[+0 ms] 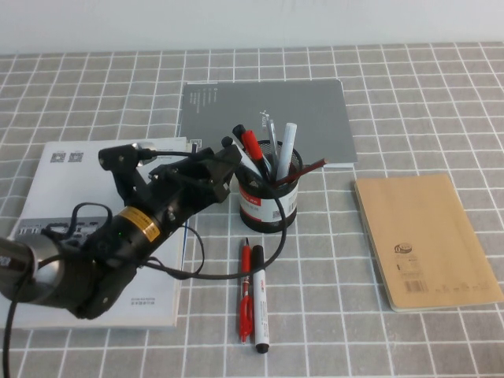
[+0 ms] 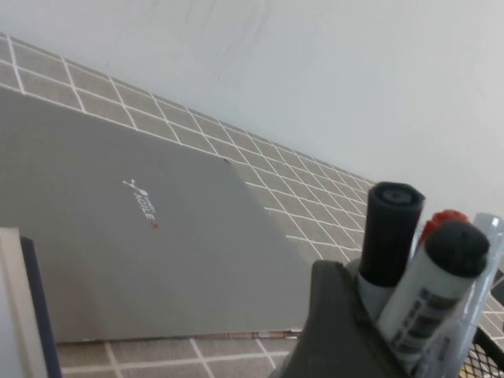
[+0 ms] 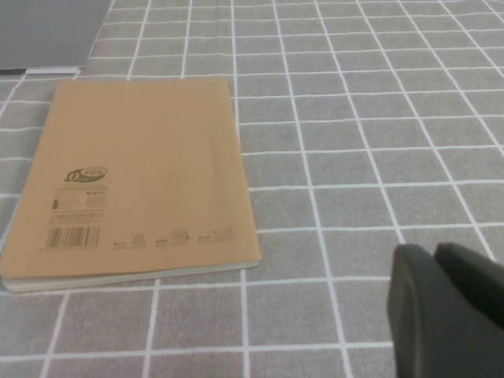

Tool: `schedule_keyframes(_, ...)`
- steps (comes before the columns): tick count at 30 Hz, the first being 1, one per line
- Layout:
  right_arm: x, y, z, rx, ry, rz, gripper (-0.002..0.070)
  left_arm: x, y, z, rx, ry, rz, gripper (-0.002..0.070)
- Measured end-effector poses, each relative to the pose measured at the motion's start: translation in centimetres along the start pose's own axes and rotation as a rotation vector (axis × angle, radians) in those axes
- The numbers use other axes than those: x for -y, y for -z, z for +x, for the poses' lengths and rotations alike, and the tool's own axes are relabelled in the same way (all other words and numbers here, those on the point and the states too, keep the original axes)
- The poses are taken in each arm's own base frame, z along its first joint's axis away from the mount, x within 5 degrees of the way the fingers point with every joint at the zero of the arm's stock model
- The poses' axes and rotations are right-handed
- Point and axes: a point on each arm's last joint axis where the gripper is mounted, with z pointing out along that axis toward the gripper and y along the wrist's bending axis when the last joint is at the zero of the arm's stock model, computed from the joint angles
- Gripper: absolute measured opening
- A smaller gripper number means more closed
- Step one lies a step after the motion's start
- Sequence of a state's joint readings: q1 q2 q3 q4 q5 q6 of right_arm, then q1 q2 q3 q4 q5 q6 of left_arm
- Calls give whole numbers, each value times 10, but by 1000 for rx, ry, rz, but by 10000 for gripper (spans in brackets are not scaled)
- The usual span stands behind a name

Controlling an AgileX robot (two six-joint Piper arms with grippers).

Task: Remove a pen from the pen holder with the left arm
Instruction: 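Take a marker out of the pen holder and lay it on the table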

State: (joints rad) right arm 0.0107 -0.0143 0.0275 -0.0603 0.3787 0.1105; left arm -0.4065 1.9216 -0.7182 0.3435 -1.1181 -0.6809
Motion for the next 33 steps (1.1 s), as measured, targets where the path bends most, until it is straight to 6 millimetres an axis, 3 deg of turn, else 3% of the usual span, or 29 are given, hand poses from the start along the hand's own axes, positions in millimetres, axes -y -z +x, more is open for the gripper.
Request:
schedule_keyframes(13,0,0,0,0,0,0,-13,-5,-18,3,-4,-19,39,378)
schedule_keyframes(17,0,0,0,0,0,0,-13,-4,-18,4,-8,-21,43,305)
schedule_keyframes(23,0,0,0,0,0,0,-13,-3,-18,4,-7,-25,56,120)
schedule_keyframes(33,0,0,0,0,0,0,-13,-2,-18,3,-9,-29,62,115)
